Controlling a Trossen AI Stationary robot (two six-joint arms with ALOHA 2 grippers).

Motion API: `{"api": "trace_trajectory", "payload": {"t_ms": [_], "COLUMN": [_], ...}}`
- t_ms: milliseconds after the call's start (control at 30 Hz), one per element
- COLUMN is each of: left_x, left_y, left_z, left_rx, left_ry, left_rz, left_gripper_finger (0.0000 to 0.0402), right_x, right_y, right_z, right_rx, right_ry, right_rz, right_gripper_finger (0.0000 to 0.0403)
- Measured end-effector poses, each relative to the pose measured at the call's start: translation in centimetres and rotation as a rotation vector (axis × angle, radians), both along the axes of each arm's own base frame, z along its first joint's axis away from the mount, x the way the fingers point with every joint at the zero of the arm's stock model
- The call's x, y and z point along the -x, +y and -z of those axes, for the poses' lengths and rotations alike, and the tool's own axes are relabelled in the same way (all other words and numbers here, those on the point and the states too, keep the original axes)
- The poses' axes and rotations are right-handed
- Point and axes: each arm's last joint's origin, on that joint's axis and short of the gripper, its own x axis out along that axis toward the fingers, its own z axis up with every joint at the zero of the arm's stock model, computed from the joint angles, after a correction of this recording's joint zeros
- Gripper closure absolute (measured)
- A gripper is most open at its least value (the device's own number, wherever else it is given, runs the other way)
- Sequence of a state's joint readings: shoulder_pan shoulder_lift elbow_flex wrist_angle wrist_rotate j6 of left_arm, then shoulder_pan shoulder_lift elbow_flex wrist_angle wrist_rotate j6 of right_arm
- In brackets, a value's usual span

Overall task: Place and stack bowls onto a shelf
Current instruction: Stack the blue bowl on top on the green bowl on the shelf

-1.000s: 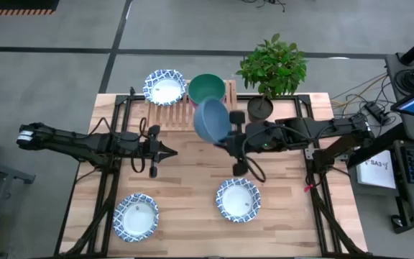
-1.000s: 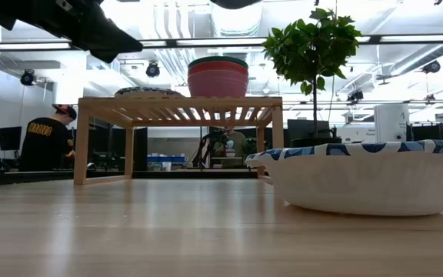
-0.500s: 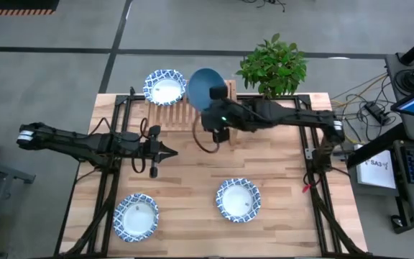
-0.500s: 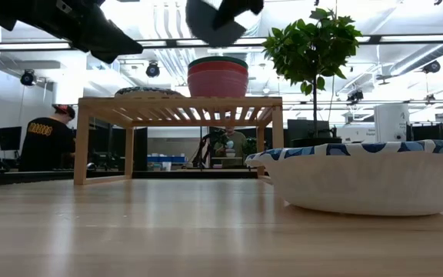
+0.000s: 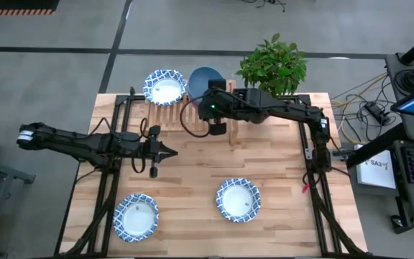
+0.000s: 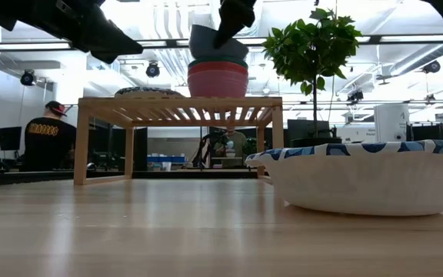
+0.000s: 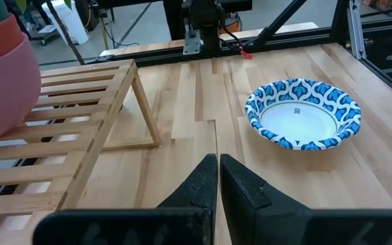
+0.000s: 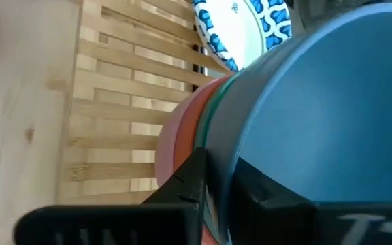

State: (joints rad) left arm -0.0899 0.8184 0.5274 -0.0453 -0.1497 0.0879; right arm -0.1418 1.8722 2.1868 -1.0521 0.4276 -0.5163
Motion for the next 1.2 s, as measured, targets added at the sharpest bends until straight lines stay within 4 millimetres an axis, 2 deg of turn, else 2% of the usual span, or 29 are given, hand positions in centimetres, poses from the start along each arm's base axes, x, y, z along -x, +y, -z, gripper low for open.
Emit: {"api": "trace_trajectory", "payload": {"t_ms": [233,400,700,1067,1200], "left_x": [0.0,0.0,0.0,0.0,0.0], "left_y": [0.0,0.0,0.0,0.0,0.0], "left_z": [0.0,0.0,0.0,0.0,0.0], "left_rx": [0.000,0.000,0.000,0.000,0.000], "left_ry": [0.000,0.000,0.000,0.000,-0.001], "left_rz": [0.000,0.000,0.000,0.000,0.000], "left_gripper_finger": [0.0400,0.0400,0.0400,0.0400,0.0400], "right_x": [0.3,0.4,0.8,2.7,3.2], "right_y": [-0.4,-0.4,-0.3,0.1,0.4], "right_z": [-0.3,-0.4,-0.8,-3.1,-3.7], "right_rx": [-0.030,-0.036,-0.047,-0.090,-0.166], "right_ry": [-0.029,-0.034,-0.054,-0.158,-0.206], "right_rz": [0.037,0.044,0.059,0.117,0.116], "right_gripper_finger": [0.0325,0.0306,0.0298,0.0298,0.0299]}}
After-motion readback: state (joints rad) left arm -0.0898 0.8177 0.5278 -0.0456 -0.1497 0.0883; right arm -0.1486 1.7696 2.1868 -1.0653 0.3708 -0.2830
